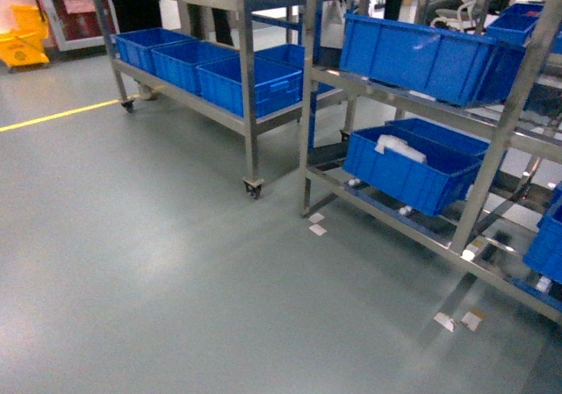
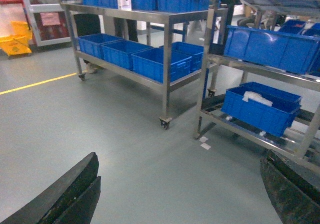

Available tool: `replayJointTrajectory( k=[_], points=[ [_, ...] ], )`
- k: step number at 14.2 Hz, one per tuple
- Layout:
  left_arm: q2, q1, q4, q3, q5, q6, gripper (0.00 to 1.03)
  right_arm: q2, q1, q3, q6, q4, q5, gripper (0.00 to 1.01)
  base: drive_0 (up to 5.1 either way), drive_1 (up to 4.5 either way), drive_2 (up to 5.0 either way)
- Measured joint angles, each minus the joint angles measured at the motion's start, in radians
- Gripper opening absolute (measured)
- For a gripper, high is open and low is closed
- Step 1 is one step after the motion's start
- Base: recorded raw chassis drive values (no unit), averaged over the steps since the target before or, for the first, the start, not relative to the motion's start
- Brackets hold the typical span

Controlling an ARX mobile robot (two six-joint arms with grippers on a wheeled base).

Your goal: Pick red block from blue box to shelf

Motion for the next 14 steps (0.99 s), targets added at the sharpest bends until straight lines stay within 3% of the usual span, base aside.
replayJointTrajectory(
  k=[14],
  points=[
    [0.000, 0.000, 0.000, 0.000, 0.000, 0.000, 0.98, 0.000, 0.000, 0.000, 0.000, 0.000, 0.000, 0.28, -1.6, -1.59, -1.6]
  ],
)
